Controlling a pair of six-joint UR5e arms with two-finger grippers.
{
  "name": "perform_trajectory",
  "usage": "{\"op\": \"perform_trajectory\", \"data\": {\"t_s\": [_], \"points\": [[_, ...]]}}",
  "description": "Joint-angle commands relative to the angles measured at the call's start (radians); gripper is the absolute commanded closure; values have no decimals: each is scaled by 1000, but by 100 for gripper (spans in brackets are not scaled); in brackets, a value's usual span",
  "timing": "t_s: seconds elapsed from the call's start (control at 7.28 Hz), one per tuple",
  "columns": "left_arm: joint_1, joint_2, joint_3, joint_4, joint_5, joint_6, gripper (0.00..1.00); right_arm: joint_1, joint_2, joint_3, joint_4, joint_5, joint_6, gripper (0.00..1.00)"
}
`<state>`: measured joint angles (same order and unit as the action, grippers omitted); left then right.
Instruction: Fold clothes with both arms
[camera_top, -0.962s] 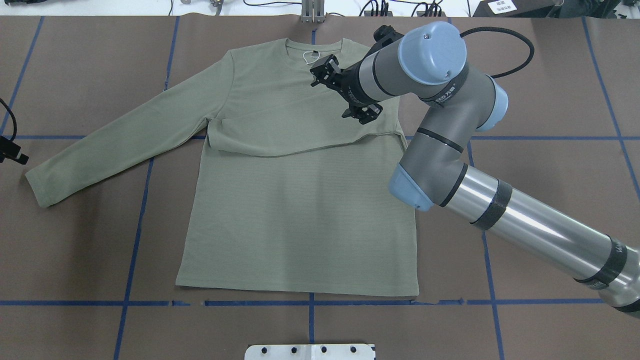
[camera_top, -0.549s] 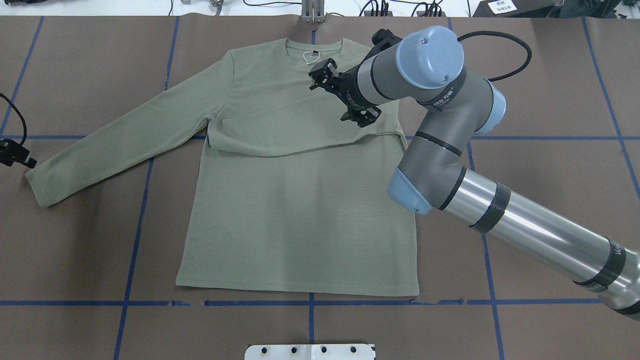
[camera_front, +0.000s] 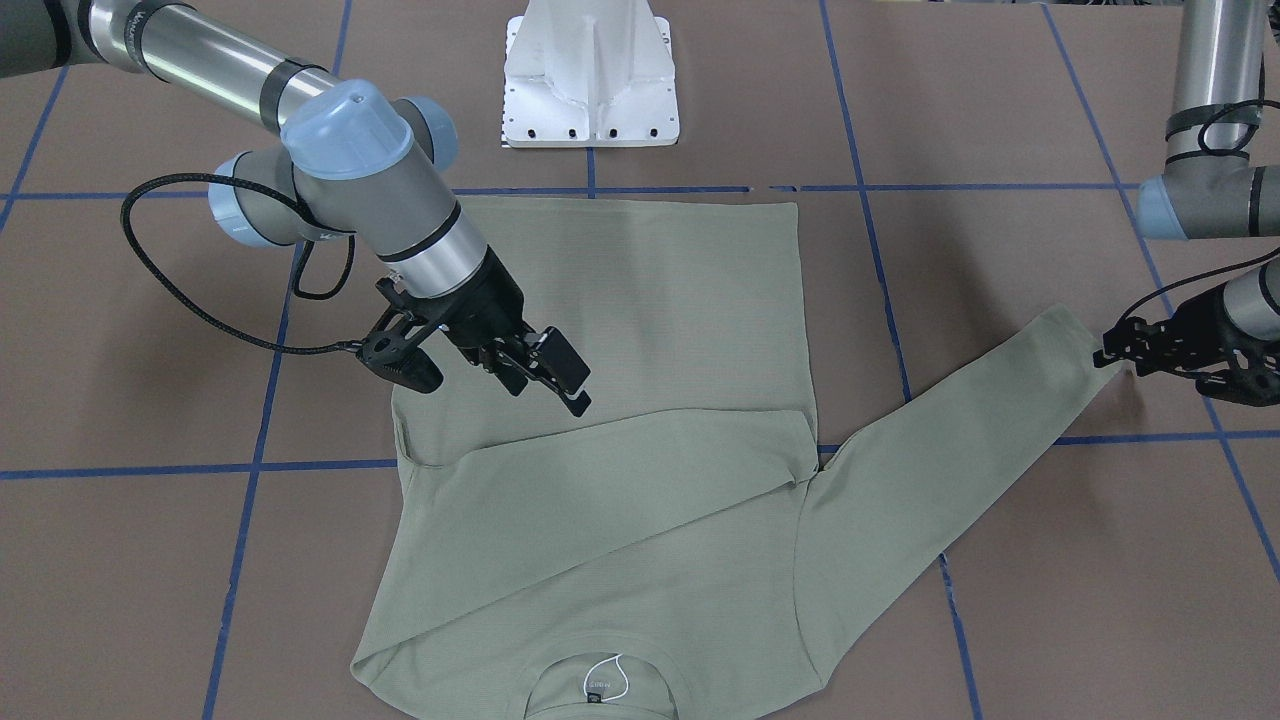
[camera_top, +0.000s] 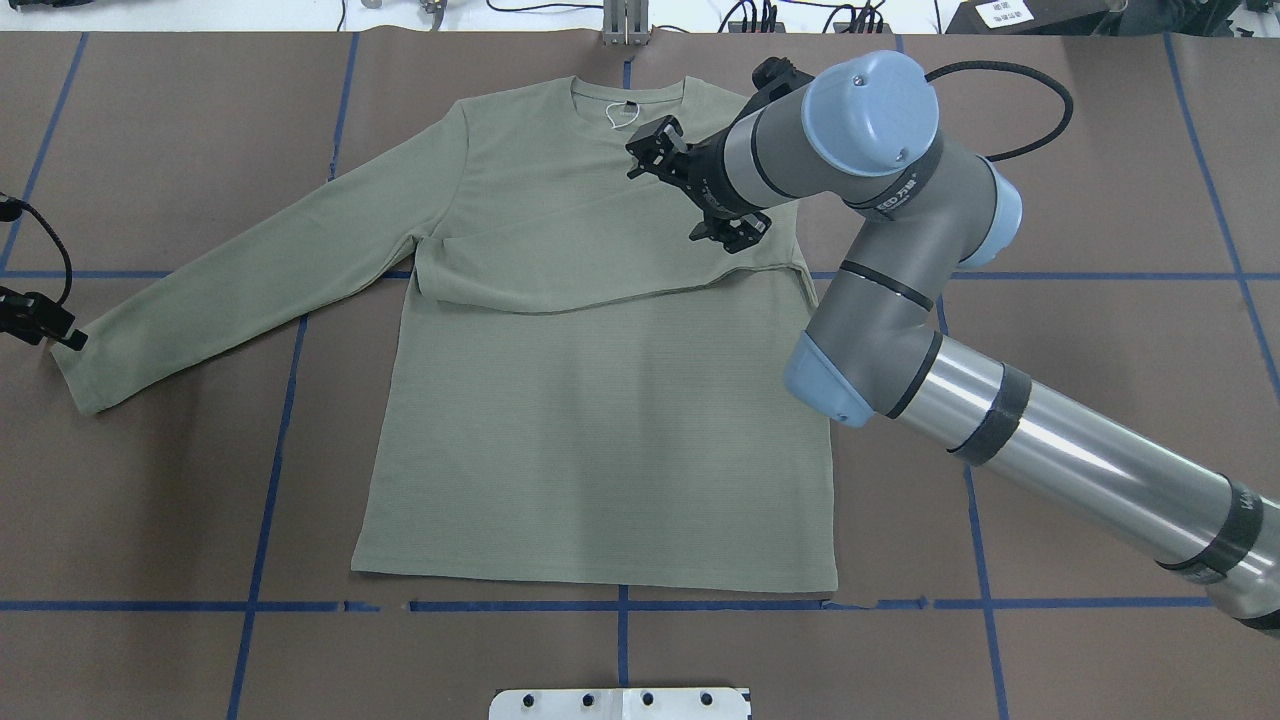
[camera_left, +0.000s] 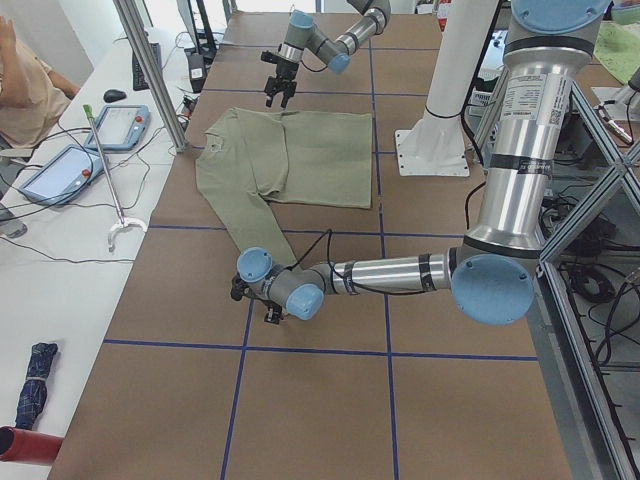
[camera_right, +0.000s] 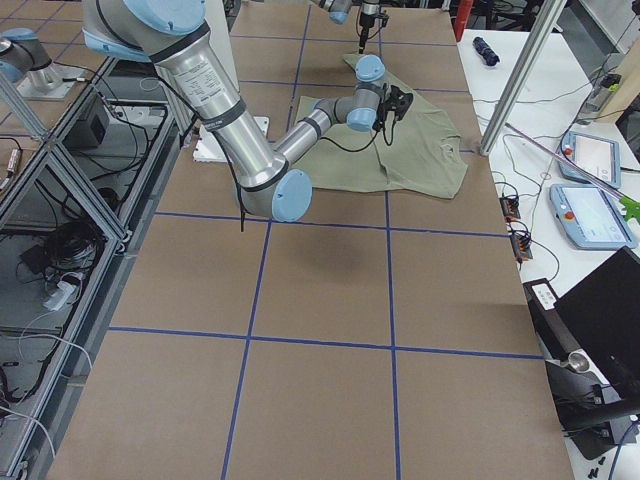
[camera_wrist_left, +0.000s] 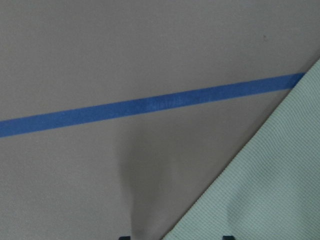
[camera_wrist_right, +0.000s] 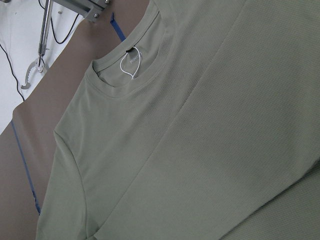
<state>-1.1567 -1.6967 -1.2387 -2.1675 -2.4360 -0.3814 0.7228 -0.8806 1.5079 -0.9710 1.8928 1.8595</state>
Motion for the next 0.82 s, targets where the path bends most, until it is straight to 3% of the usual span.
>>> {"op": "perform_trajectory", "data": {"t_s": [0.0, 0.27, 0.41, 0.55, 0.69], "points": [[9, 0, 2, 0, -1, 1, 34, 68, -98, 76, 0, 41, -49, 1], [9, 2, 2, -2, -1, 1, 51, 89, -110, 77, 0, 75, -94, 1], [9, 0, 2, -2, 0, 1, 54, 89, -112, 77, 0, 75, -94, 1], [9, 0, 1, -2, -1, 1, 84, 93, -113, 77, 0, 78, -94, 1], [9, 0, -8, -2, -1, -1, 100, 92, -112, 77, 0, 77, -94, 1]]}}
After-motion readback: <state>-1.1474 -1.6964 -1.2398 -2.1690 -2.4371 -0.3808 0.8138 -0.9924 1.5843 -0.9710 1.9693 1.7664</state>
